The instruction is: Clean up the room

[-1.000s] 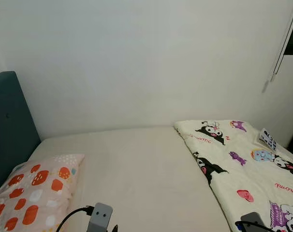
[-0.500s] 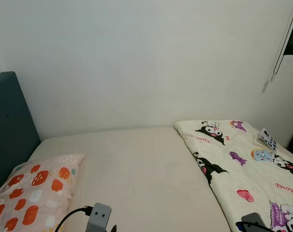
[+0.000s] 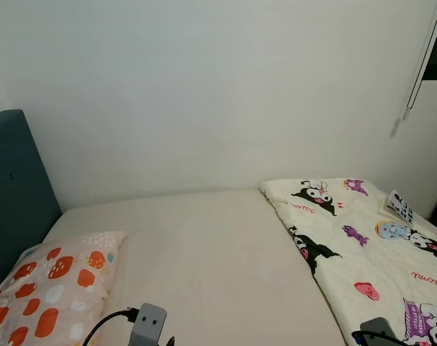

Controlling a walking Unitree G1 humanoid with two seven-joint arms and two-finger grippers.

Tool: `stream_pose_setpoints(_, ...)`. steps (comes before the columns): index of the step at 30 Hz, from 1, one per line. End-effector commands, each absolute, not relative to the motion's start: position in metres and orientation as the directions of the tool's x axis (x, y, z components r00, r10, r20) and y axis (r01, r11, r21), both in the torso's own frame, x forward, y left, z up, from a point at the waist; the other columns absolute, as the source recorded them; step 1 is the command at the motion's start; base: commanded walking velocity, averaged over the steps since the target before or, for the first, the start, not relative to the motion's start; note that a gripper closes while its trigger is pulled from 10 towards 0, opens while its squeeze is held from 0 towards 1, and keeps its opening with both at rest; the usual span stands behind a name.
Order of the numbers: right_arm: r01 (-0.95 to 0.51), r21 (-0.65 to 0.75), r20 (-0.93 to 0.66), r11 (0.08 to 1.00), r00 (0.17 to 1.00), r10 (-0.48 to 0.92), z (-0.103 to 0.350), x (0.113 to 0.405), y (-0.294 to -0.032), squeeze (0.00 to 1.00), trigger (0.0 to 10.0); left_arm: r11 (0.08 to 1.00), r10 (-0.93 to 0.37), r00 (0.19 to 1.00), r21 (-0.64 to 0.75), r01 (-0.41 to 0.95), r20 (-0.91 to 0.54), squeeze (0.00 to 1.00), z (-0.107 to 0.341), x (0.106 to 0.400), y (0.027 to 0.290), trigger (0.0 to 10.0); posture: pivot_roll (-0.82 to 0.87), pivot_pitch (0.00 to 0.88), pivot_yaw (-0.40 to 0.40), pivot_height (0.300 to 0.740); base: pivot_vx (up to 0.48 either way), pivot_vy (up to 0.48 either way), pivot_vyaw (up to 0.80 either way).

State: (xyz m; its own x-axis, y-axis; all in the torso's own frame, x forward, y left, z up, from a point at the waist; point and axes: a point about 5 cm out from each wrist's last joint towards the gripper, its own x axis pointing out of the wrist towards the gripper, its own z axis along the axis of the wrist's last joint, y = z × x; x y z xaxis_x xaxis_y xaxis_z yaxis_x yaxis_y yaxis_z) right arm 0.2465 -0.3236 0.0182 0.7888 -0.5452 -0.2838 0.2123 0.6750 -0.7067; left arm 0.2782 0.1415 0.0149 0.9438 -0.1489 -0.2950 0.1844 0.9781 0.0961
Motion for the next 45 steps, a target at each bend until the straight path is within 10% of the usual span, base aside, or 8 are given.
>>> stream_pose_setpoints(1, 0.223, -0.700, -0.289, 0.678, 0.780, -0.555, 0.019, 0.244, -0.328, 0.00, 10.0, 0.980, -0.140, 0.938, 0.088, 0.176, -0.317, 0.00, 0.010, 0.274, 0.144, 10.0, -0.06, 0.113, 0.015, 0.740, 0.000, 0.000, 0.00)
stream_pose_setpoints(45, 0.221, -0.699, -0.292, 0.680, 0.780, -0.553, 0.020, 0.251, -0.325, 0.00, 10.0, 0.977, -0.148, 0.941, 0.102, 0.187, -0.303, 0.00, 0.017, 0.283, 0.148, 10.0, -0.05, 0.107, 0.036, 0.740, 0.000, 0.000, 0.00)
